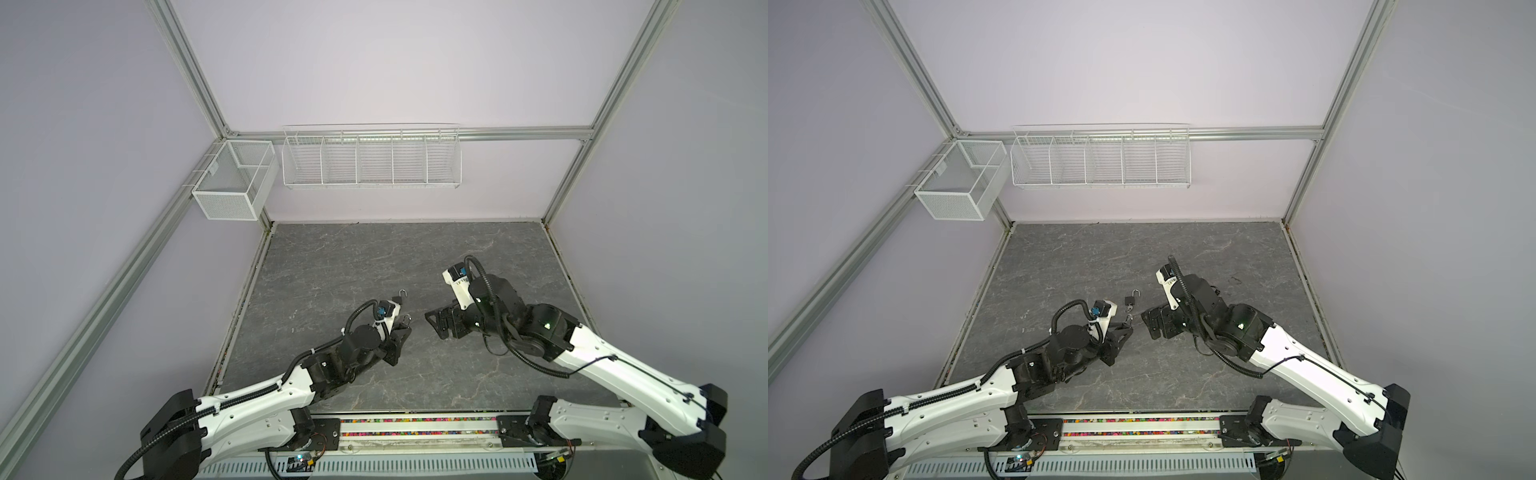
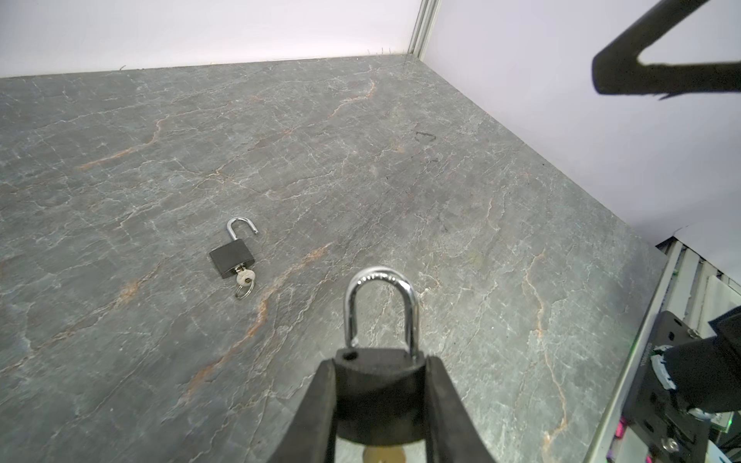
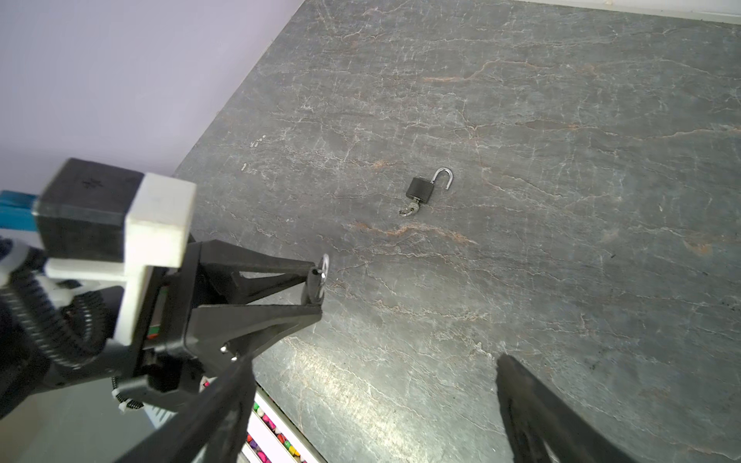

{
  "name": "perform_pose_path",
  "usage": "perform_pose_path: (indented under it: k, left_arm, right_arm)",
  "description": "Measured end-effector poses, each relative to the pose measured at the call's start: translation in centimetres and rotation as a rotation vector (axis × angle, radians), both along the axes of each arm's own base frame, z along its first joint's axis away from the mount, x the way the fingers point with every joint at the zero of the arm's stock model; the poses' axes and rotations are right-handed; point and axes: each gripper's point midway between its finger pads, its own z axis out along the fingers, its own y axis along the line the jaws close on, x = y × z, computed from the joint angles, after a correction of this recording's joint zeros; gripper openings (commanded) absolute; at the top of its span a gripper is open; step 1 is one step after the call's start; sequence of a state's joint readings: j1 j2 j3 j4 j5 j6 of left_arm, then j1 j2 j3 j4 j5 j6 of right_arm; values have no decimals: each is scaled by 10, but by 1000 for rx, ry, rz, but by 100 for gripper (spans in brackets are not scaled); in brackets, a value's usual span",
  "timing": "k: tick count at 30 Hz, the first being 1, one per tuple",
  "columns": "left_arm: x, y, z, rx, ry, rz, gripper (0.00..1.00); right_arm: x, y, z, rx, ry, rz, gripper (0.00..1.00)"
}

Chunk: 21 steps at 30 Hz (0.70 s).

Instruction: Unlock with the key

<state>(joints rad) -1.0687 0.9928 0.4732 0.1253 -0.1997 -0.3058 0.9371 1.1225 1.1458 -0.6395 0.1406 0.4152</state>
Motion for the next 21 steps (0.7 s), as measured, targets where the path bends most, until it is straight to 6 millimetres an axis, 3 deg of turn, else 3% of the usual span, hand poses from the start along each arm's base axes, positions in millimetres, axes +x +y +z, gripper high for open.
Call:
perform_pose_path:
  k: [10, 21]
  left_arm:
    - [2, -14, 12, -51, -59, -34, 0]
    - [1, -15, 15, -53, -80, -42, 0]
  right_arm:
    - [25, 28, -19, -111, 51, 21, 96]
    - [46, 33, -39, -190, 97, 2, 97]
